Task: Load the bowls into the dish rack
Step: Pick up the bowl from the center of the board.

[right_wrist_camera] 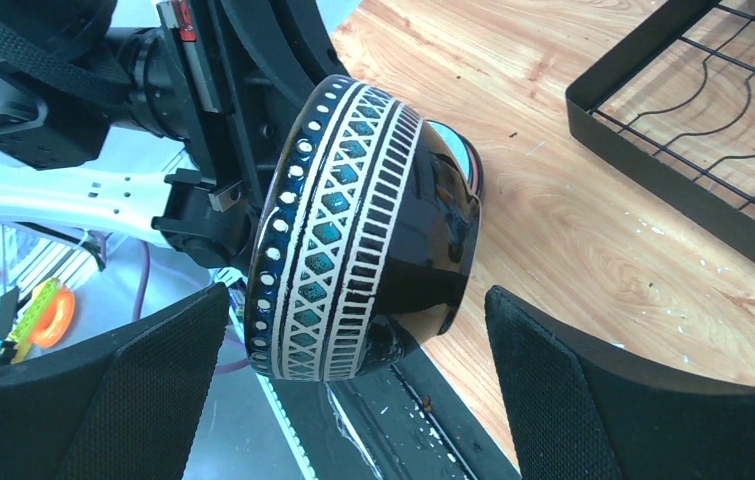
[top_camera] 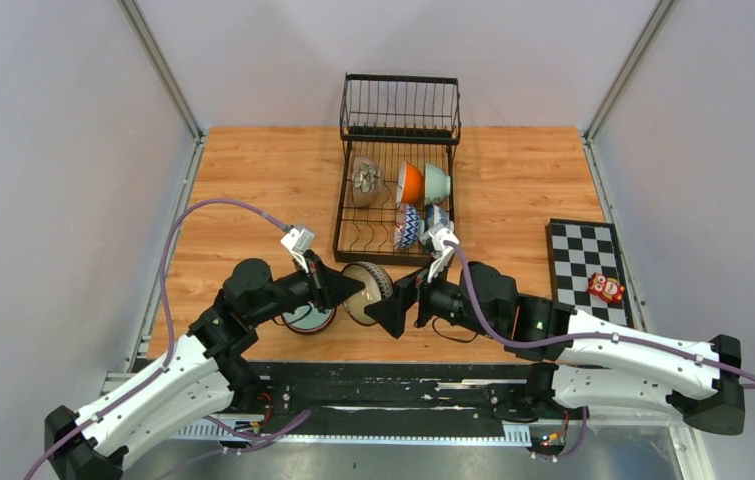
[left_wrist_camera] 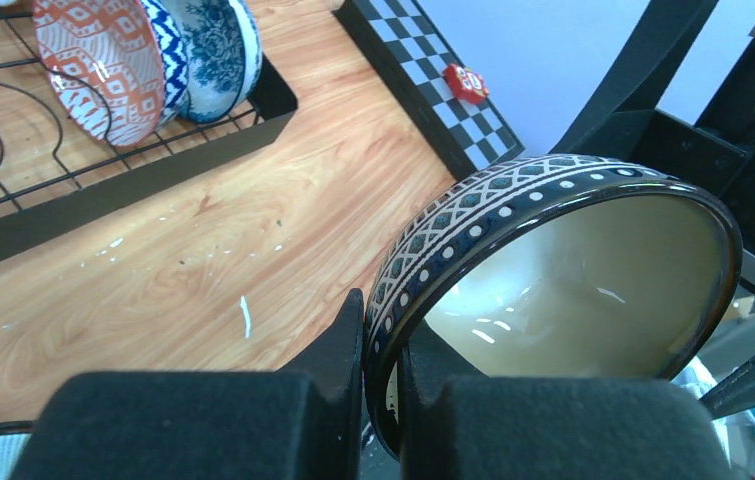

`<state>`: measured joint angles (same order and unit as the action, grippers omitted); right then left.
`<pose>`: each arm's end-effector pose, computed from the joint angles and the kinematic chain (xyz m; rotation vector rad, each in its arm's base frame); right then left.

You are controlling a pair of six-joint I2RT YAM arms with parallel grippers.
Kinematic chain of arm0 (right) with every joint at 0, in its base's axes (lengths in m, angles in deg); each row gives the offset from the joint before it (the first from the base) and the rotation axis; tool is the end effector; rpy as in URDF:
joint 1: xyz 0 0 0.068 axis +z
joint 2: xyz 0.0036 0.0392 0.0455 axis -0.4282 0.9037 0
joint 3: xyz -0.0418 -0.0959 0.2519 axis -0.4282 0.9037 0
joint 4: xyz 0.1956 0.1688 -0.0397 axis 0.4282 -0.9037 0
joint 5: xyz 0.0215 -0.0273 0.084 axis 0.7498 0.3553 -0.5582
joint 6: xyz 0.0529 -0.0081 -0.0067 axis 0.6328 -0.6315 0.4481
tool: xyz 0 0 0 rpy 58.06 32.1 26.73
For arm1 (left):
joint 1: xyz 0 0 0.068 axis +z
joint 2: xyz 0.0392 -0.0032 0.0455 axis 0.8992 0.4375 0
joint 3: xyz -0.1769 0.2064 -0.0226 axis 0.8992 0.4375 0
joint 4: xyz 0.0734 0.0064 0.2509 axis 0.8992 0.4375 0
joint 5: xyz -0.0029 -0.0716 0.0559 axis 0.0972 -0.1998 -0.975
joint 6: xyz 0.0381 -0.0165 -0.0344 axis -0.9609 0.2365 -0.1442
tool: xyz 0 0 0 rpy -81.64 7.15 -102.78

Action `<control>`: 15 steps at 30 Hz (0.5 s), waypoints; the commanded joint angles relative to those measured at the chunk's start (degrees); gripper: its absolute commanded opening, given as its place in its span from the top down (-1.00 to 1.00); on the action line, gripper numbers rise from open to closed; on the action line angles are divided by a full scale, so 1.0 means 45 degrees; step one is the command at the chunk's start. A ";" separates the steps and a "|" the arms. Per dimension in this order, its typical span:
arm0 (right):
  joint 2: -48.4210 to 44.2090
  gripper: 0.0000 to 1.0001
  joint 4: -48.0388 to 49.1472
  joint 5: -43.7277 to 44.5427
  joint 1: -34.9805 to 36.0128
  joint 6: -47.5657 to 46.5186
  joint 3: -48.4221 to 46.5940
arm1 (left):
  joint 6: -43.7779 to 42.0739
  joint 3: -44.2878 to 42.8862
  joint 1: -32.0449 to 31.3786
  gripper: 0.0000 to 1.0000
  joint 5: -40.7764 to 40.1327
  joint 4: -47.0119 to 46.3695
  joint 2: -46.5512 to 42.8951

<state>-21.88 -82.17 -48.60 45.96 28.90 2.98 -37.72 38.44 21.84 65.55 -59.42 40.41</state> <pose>0.0723 0.1970 0.3472 -0.5179 1.7730 1.1781 0.1147 -0.1174 0.2770 0.3407 1.8115 -1.2204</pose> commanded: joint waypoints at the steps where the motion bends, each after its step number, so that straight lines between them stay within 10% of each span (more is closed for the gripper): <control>1: -0.0218 -0.99 0.1175 -0.0790 -0.0151 0.0267 0.0324 | 0.0697 0.0147 0.0160 1.00 0.0770 -0.2293 -0.0299; 15: -0.0249 -0.89 0.2221 -0.1444 -0.0148 0.0595 0.0563 | 0.0942 0.0574 0.0270 1.00 0.0287 -0.2536 -0.0741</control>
<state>-22.38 -75.31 -53.19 45.87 30.19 4.78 -34.75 40.82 22.36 67.53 -65.12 38.77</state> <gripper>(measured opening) 0.951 0.088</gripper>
